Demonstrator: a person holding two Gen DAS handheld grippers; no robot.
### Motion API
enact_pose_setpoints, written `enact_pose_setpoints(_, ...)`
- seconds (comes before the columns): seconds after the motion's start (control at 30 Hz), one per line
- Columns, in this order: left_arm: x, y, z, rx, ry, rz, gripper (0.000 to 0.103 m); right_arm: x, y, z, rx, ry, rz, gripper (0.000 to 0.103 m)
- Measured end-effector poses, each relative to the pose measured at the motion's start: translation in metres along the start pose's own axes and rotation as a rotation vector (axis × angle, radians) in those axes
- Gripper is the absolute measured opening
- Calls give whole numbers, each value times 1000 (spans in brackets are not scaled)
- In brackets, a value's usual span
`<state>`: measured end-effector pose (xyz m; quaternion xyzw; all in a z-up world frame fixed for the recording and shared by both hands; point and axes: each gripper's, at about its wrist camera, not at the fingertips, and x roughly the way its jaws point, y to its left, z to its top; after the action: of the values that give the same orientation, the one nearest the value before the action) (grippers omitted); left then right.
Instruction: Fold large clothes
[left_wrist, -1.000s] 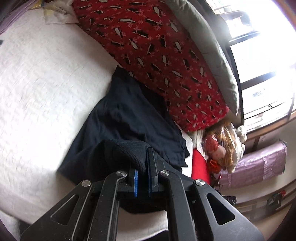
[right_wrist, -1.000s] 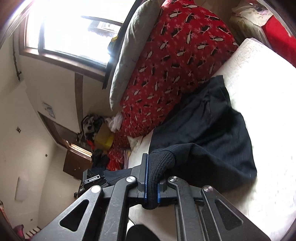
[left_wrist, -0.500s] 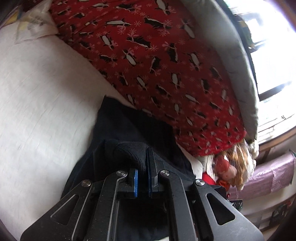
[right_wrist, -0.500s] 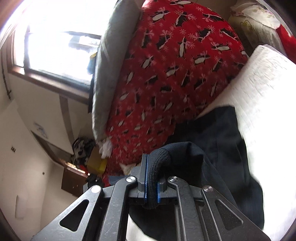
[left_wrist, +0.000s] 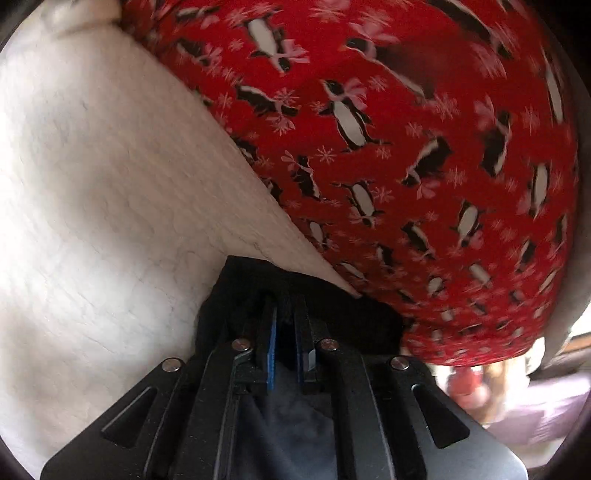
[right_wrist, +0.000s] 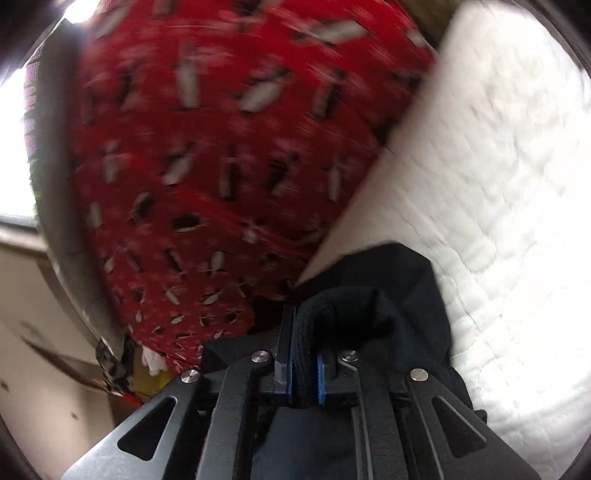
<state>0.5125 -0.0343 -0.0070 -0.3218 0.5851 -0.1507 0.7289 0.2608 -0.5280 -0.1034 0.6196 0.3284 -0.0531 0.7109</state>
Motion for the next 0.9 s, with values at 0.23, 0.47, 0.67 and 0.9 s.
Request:
enact_pose_setpoints(0.23,-67,18,14,-31,-60,-152,12,-49,7,1,21,-94,172,56)
enact_pose_setpoints(0.47,-56,30,-42,176,98,-27,51,-69,16,-1,-148,-107,-122,60)
enact_pose_setpoints(0.67,-32,40,-81,211,151,56,48,-35,15,-18,-215,-32,-243,29)
enact_pose_setpoints(0.9,-46,41,-102,275,-4,194,30,-55,17,-24,-279,-122,-314,0)
